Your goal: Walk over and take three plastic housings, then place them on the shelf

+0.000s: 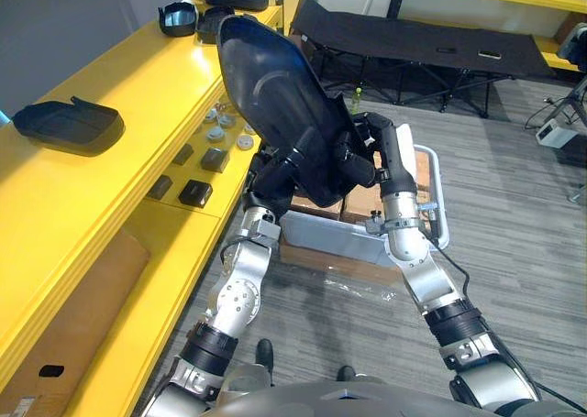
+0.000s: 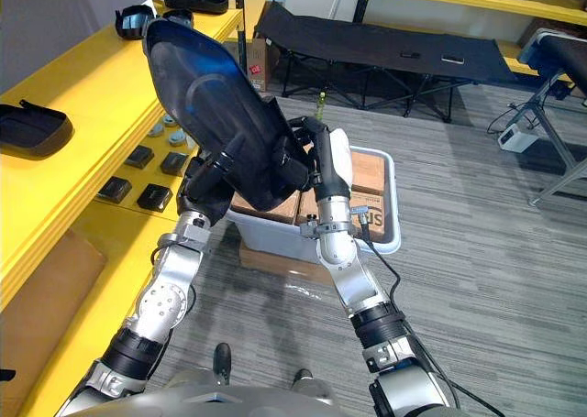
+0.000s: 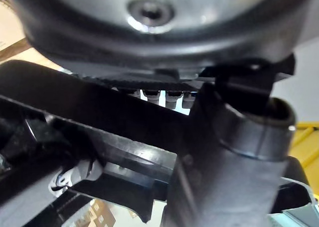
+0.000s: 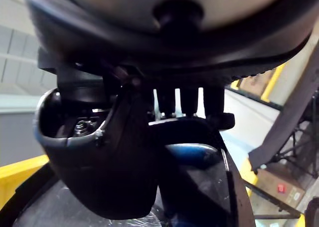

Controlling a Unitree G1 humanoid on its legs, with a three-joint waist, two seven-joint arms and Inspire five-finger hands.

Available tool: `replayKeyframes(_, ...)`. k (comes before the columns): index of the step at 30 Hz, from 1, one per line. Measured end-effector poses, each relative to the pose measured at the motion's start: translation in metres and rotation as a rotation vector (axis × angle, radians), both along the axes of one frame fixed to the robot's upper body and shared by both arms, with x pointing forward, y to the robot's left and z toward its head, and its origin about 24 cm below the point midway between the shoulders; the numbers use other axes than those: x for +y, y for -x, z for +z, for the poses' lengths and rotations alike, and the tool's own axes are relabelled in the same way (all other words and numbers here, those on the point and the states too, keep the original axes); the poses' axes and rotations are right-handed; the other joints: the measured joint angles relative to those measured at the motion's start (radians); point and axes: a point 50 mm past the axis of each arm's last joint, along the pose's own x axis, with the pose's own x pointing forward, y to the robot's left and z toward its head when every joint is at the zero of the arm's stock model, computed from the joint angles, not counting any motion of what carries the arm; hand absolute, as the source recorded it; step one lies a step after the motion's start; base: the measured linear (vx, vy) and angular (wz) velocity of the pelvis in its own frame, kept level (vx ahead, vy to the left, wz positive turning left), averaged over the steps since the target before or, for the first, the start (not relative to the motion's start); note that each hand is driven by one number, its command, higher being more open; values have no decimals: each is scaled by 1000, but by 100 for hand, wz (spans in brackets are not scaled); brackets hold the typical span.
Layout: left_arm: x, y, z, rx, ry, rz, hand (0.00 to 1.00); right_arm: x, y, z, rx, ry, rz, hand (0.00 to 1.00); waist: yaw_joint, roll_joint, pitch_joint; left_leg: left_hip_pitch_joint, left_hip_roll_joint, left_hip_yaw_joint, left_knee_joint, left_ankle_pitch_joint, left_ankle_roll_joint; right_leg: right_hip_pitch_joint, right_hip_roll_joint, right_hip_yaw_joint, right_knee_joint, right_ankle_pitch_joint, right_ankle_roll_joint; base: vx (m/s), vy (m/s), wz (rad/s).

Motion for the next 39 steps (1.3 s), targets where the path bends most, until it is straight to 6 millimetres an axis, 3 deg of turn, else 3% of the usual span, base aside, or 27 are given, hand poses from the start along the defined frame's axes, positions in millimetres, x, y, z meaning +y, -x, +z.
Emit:
replayKeyframes(3,0,0,0,-8,18,-15,100,0,1,1,-16,-6,6,0,0,-1,-5,0,0,0,0,0,0,0,0,0,0,0,0,0,0,0)
replayKeyframes(4,0,0,1,-12,17,-17,0,0,1,1,-20,-7,6,0,0,0,-9,0,0,0,0,0,0,0,0,0,-1,0,0,0,0,0)
replayKeyframes(11,-9,2,-1,-45,-83,-118,0,0,1,2,-32,-20,0,0,1,-1,-36,1,-1,-1,0,1,1,1,-1,0,0,0,0,0,0,0)
replayKeyframes(19,3,-6,-9,24,-137,-6,0,18,9,9,-118,-60,91,0,-5,5,-55,4,0,1,0,-1,-2,-1,-5,8,-3,0,-1,-2,2,-2)
replayKeyframes(30,-3,-4,-10,36,-133,-3,0,25,11,10,-107,-147,119,0,-2,-5,-61,0,-10,-1,1,-2,-2,-2,-14,7,-4,1,0,0,0,0)
replayKeyframes(31,-3,-4,-10,35,-132,-2,0,26,11,10,-106,-148,120,100,-2,-5,-61,0,-11,-1,1,-2,-2,-2,-15,7,-4,1,0,0,0,0)
replayKeyframes(39,1,-4,-5,24,-153,64,0,32,14,11,-103,-148,155,100,-2,-6,-62,-2,-12,-3,0,-2,-2,-2,-15,5,-8,-2,-4,0,0,0)
